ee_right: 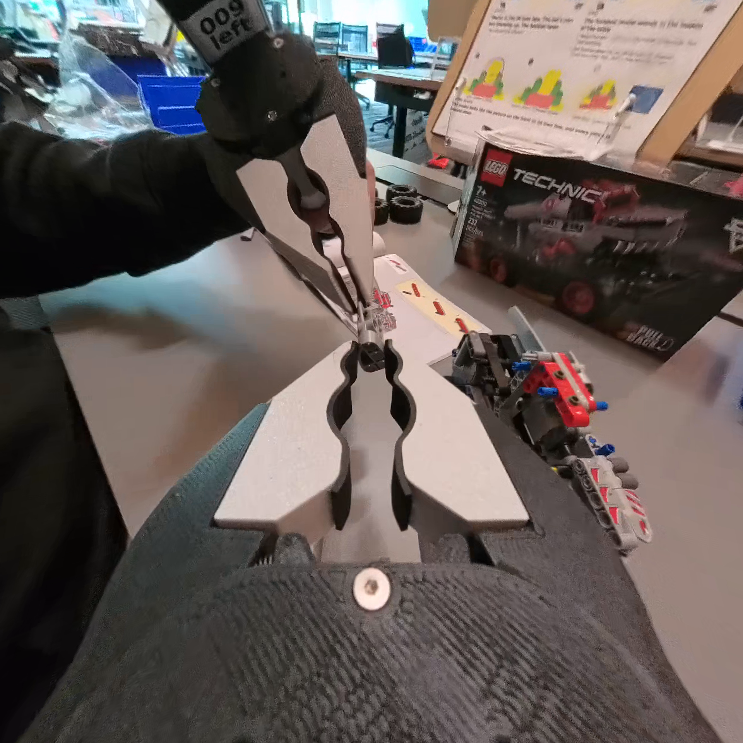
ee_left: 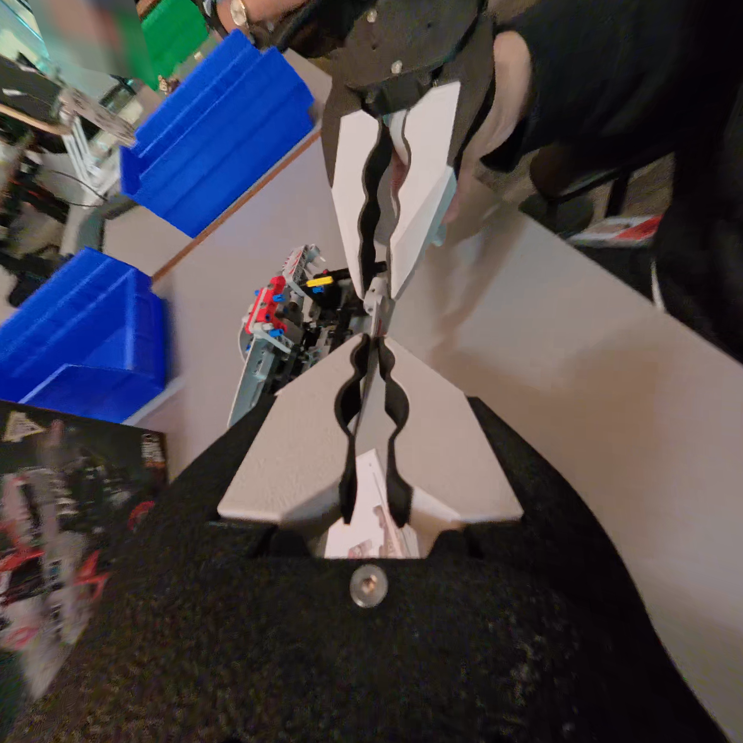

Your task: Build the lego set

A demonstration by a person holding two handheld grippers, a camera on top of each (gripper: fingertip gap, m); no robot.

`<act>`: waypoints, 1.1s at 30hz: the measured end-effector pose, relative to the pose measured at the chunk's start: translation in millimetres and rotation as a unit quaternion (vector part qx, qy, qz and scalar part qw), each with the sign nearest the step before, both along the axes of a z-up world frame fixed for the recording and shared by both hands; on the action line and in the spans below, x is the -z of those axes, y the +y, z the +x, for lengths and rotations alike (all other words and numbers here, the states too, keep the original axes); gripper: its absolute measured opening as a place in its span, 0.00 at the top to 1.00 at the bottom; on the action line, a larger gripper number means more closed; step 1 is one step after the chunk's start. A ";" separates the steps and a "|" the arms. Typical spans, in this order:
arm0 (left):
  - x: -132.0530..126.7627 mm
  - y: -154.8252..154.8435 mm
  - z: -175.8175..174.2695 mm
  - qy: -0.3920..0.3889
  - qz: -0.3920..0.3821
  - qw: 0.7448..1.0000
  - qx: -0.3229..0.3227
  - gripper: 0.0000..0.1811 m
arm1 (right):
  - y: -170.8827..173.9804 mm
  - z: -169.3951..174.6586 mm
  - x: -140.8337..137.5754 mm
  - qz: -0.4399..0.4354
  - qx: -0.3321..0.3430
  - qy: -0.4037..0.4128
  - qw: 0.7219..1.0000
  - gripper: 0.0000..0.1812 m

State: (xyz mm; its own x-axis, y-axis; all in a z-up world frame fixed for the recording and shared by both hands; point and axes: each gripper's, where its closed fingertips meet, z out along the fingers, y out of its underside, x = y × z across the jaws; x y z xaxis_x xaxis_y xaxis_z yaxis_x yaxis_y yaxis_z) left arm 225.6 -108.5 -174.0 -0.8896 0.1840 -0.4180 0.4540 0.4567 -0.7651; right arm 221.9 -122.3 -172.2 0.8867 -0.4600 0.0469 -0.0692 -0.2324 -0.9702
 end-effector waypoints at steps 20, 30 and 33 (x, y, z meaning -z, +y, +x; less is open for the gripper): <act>-20.1 -15.4 16.4 -0.140 -0.046 0.987 0.061 0.97 | -16.0 0.7 -28.9 -0.084 -0.002 -0.317 0.945 0.94; -17.0 -24.1 22.0 -0.193 -0.045 0.977 0.080 0.98 | -27.2 8.7 -19.4 -0.089 -0.004 -0.320 0.943 0.95; -14.1 -25.4 22.9 -0.182 -0.041 0.978 0.089 0.98 | -28.6 9.8 -18.2 -0.078 -0.012 -0.309 0.948 0.94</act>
